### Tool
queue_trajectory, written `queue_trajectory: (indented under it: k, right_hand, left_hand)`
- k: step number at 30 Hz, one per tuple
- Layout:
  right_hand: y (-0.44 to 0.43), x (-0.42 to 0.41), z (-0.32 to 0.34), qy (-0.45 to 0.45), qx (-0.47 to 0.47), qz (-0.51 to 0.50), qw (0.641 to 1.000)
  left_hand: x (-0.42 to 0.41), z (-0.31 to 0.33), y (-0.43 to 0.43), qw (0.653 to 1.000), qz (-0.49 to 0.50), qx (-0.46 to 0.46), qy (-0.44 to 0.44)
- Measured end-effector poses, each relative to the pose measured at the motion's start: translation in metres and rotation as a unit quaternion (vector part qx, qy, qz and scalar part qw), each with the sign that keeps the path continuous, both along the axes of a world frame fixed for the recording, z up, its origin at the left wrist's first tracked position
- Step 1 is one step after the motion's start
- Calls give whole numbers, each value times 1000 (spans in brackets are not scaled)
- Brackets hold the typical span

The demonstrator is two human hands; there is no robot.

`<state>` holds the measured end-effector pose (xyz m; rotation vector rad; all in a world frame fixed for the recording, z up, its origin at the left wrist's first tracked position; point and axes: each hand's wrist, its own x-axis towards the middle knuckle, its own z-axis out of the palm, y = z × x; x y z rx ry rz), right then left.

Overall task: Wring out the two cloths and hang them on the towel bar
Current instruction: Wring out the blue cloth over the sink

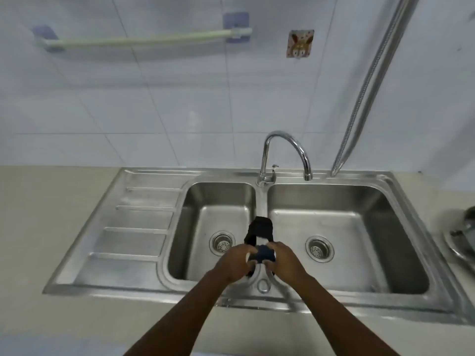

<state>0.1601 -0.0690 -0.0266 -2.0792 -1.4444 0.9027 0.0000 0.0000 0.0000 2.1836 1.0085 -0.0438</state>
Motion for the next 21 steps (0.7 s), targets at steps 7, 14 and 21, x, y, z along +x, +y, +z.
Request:
queue_trajectory:
  k: [7, 14, 21]
  right_hand:
    - [19, -5, -30, -11, -12, 12, 1000]
    - [34, -2, -35, -51, -29, 1, 998]
    - [50, -4, 27, 11, 51, -76, 996]
  left_hand:
    - [6, -11, 8, 998, 53, -28, -3]
    - [-7, -17, 24, 997, 52, -43, -32]
    - [-23, 0, 47, 989, 34, -114, -87]
